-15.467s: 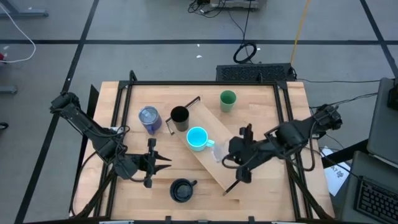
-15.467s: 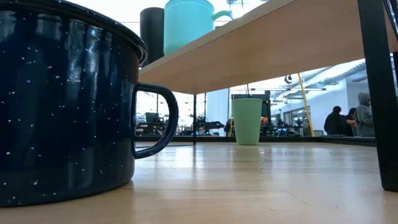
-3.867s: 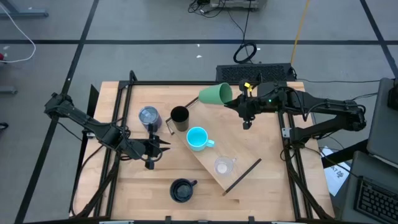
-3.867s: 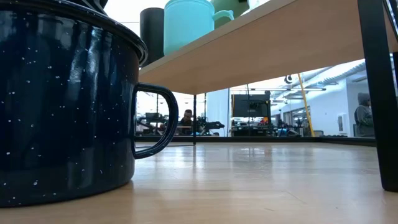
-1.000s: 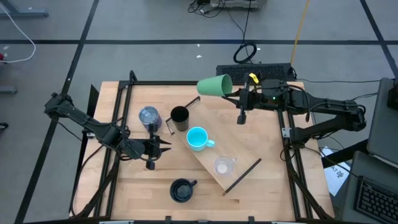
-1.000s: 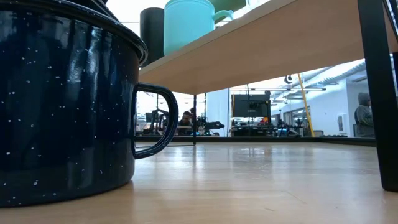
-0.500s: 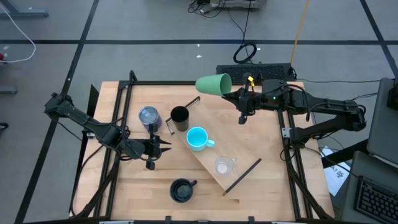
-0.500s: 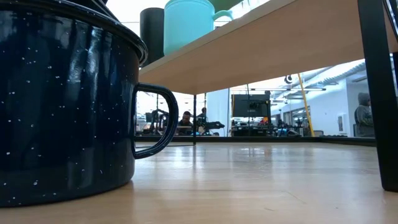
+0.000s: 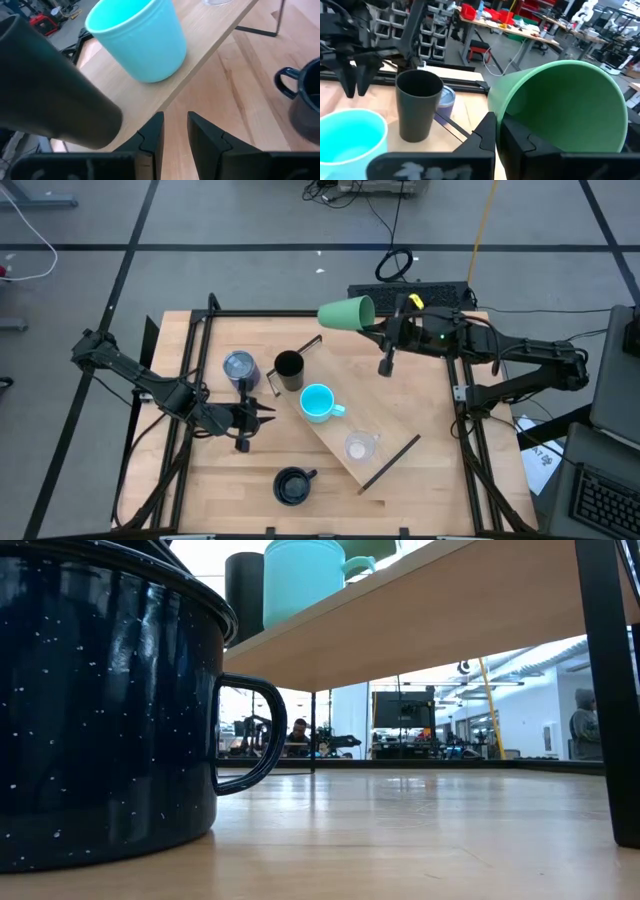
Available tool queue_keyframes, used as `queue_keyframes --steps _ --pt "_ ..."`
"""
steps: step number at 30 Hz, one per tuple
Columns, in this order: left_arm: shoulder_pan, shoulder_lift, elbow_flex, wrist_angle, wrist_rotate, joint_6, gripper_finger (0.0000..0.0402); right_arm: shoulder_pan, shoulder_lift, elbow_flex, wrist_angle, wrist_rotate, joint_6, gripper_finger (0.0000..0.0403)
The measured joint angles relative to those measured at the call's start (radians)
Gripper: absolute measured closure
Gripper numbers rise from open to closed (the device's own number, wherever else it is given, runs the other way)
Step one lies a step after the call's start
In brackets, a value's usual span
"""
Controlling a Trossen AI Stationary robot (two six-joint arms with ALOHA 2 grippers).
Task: Stack small to large cups/mugs on shelf
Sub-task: Put the green cup on the shelf
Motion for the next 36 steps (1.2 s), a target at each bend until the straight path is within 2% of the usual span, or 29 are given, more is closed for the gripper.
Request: queue_keyframes --steps 6,9,21,25,29,36 --pt "0.0 0.0 0.0 -0.01 -0.007 -0.018 0.0314 0.0 0.033 0.01 0.024 -0.002 -0.035 0.0403" --pt "0.0 0.0 0.0 -0.016 -0.007 -0.02 0.0314 0.0 0.07 0.059 -0.044 -0.002 -0.013 0.0403" --pt "0.0 0.0 0.0 -0.026 -0.012 -0.037 0.0314 0.0 0.331 0.528 -0.569 -0.025 -0.013 0.0403" --pt "0.0 0.0 0.0 -0.031 -0.013 -0.04 0.0314 -0.002 0.424 0.653 -0.723 -0.089 0.02 0.0403" --pt "0.0 0.0 0.0 -0.038 -0.013 -0.039 0.0314 -0.002 0.492 0.716 -0.801 -0.122 0.04 0.0403" --pt "0.0 0.0 0.0 -0.05 -0.013 -0.044 0.0314 -0.004 0.543 0.731 -0.829 -0.181 0.046 0.0403"
